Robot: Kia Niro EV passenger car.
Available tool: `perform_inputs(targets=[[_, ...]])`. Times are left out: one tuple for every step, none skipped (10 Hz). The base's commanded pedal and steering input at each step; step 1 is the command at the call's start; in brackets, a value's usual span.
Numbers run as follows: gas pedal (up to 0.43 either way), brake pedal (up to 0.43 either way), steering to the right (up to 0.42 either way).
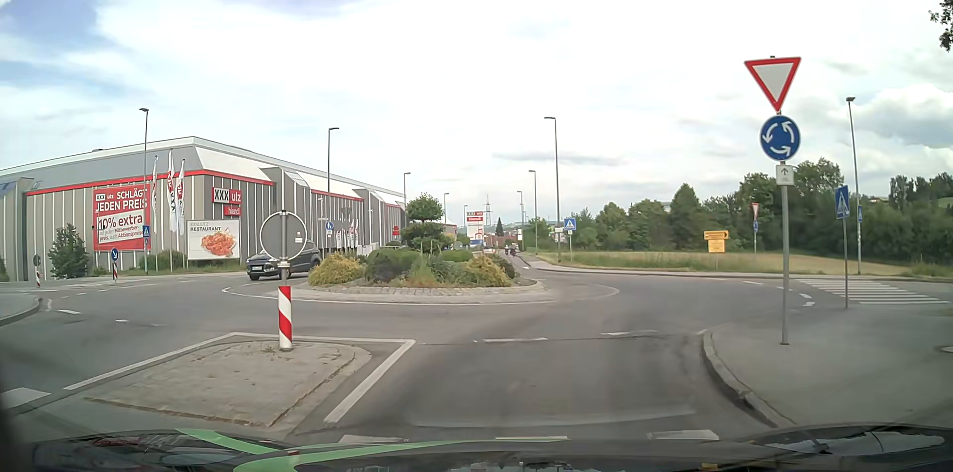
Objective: Follow the waypoints while adhering to traffic rules and regulations
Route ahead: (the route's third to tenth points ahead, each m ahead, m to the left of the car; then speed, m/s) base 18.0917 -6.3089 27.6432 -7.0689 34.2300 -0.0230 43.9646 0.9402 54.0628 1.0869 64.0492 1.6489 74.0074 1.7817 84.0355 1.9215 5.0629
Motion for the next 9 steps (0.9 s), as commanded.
perform_inputs(targets=[[0.000, 0.134, -0.001], [0.000, 0.165, 0.001], [0.000, 0.183, 0.005], [0.000, 0.183, 0.011], [0.000, 0.183, 0.018], [0.000, 0.201, 0.024], [0.000, 0.207, 0.034], [0.000, 0.189, 0.051], [0.000, 0.061, 0.062]])
